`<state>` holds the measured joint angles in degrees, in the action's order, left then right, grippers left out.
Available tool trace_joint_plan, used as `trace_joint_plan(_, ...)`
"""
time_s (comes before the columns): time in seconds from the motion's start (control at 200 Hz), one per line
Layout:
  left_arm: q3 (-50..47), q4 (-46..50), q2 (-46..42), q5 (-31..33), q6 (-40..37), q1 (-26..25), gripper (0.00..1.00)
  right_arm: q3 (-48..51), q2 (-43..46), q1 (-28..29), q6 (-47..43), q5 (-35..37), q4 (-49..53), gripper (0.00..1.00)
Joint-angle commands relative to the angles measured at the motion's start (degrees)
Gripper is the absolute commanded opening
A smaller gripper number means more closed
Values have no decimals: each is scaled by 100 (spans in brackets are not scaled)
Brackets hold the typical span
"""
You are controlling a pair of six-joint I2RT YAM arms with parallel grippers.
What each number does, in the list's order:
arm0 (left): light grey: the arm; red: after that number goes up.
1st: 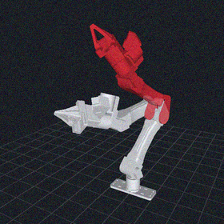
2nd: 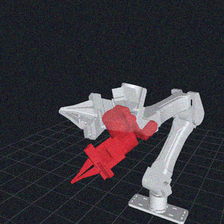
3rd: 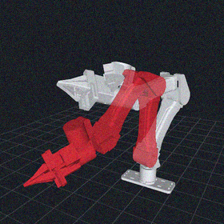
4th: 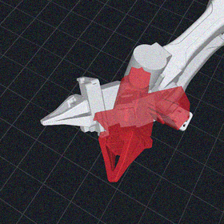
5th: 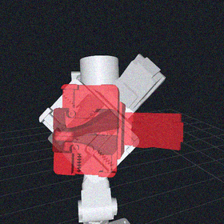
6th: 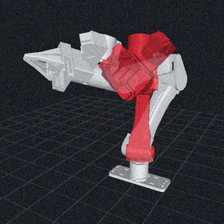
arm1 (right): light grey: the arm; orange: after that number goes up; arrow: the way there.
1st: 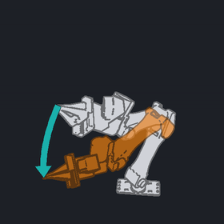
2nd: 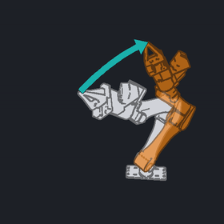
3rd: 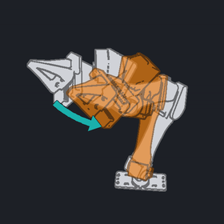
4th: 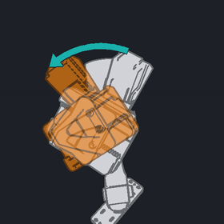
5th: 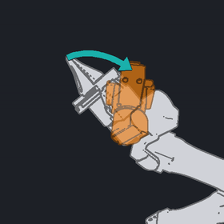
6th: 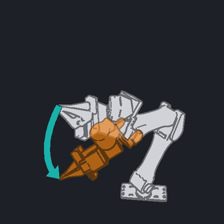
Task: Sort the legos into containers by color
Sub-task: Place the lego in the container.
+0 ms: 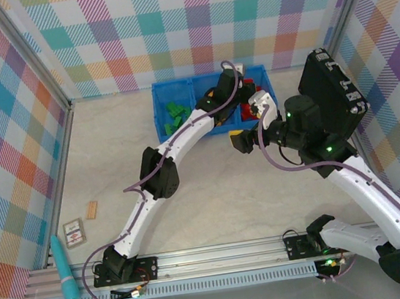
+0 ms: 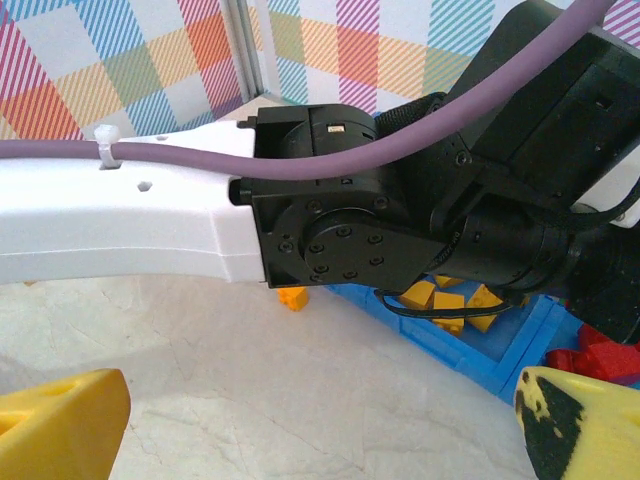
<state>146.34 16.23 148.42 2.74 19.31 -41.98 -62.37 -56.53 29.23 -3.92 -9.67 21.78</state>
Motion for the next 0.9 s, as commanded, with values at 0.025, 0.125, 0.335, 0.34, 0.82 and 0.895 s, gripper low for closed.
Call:
trace_joint_plan(0.025,203,-553,154,264,115,21,20,-128,45,21,-117,-80,-212,99)
trace_joint_plan(0.125,237,-633,235,424,128,30,20,-84,90,18,-117,-35,-224,99)
trace_joint_plan(0.335,333,-638,304,466,143,137,43,-39,90,21,-119,-26,-165,99)
trace_joint_plan(0.34,329,-638,298,465,143,141,43,-39,90,21,-118,-26,-165,99)
trace_joint_plan(0.82,179,336,-719,318,-474,461,44,-224,15,19,-124,-217,238,99)
trace_joint_plan(0.895,-477,711,-1424,341,-699,541,44,-189,103,17,-332,-103,265,99)
